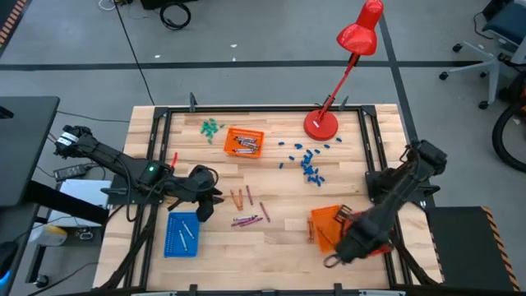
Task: Sort crayons
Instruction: Put the red crayon into the red bin
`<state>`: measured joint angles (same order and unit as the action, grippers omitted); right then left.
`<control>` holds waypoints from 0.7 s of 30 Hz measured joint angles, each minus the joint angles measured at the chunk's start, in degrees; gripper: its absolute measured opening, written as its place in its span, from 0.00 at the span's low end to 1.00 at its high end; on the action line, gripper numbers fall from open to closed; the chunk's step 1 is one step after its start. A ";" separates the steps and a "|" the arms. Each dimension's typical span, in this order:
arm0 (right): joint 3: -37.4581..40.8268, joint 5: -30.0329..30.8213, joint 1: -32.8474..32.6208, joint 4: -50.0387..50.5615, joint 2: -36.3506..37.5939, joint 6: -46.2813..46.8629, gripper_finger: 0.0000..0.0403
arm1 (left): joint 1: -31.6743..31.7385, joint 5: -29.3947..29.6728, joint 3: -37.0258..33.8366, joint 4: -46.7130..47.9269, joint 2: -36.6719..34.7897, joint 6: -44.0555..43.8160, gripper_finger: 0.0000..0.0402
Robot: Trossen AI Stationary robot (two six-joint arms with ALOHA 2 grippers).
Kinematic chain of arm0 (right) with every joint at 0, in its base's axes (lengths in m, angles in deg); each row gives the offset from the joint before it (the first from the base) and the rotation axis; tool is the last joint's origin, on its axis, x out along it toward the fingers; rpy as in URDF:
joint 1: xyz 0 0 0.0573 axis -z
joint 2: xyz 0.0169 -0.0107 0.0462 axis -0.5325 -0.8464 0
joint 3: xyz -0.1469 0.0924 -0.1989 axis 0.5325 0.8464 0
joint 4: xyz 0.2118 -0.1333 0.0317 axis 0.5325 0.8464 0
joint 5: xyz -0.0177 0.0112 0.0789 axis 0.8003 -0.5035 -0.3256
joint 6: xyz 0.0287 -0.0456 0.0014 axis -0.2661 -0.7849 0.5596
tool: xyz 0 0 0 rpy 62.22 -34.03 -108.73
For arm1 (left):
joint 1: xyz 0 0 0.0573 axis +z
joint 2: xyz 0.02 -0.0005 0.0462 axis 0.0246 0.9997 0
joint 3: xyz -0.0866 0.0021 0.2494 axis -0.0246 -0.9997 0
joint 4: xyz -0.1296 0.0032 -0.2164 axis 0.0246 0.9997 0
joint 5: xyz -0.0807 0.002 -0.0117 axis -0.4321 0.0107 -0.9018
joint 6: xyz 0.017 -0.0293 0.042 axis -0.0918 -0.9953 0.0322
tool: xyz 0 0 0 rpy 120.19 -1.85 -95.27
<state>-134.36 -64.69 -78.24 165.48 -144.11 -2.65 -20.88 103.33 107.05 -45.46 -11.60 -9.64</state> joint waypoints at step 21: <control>21.21 -1.50 -9.73 -14.58 3.46 -7.52 0.10 | 0.00 8.77 0.02 -11.48 0.00 -8.02 0.35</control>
<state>-113.15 -66.18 -87.97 150.91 -140.65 -10.18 -20.87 112.09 107.08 -56.94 -11.60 -17.66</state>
